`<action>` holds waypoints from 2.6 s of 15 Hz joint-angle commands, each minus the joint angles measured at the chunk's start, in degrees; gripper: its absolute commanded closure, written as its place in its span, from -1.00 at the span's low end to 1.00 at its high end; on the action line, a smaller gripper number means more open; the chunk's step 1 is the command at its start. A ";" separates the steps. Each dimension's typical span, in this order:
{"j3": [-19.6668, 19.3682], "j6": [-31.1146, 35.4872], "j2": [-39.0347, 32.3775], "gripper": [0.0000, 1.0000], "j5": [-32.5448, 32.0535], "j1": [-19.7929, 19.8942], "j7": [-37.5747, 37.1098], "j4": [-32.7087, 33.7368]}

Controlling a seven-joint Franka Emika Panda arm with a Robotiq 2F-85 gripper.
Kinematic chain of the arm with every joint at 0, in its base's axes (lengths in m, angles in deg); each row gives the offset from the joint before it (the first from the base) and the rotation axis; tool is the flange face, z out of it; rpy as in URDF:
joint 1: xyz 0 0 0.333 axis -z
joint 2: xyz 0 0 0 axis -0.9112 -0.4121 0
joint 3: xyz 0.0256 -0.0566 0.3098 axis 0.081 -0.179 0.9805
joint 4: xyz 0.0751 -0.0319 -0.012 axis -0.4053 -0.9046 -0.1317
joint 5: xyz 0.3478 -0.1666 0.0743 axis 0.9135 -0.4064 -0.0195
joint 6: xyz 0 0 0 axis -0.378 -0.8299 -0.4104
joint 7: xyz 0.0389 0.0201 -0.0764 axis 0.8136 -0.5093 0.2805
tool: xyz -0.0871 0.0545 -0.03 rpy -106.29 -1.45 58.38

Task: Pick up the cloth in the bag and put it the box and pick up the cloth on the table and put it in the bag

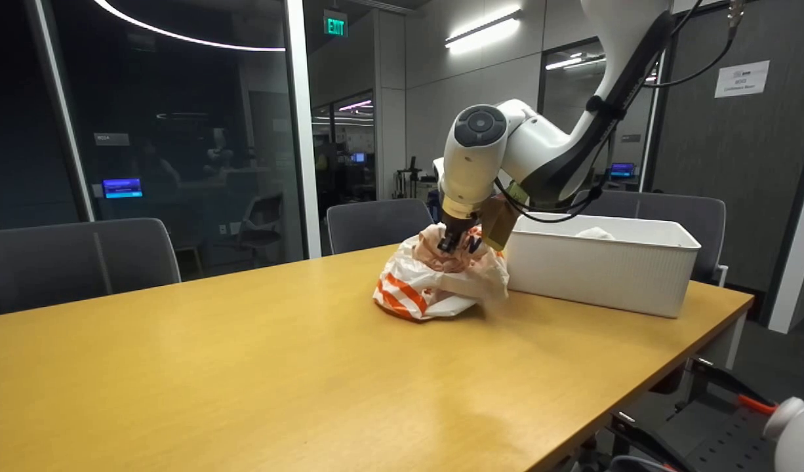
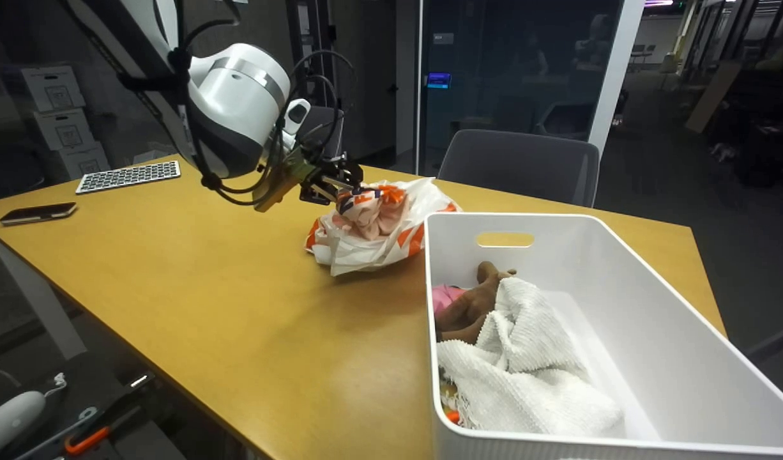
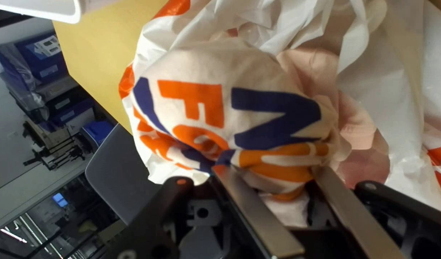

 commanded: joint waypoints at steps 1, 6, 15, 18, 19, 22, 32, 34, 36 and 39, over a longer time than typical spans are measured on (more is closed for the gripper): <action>-0.98 2.04 -4.27 0.91 -3.27 0.99 -3.45 3.38; -1.05 5.23 -8.87 0.91 -6.94 1.99 -6.87 4.12; -0.78 5.53 -7.22 -0.56 -12.64 2.12 -12.07 3.33; -0.79 5.70 -4.34 -1.00 -12.53 2.03 -11.89 2.09; -0.78 5.74 -3.22 -1.00 -12.37 2.00 -11.65 1.63; -0.57 6.73 0.30 -1.00 -8.91 2.18 -10.60 -0.47; 2.54 27.32 3.49 -1.00 13.41 2.20 -9.03 -8.57; 2.45 26.97 2.34 -1.00 13.28 1.97 -9.51 -7.37; 1.97 25.62 1.03 -1.00 11.69 1.76 -9.81 -5.84; 1.54 25.83 -1.69 -1.00 12.29 1.97 -9.55 -3.84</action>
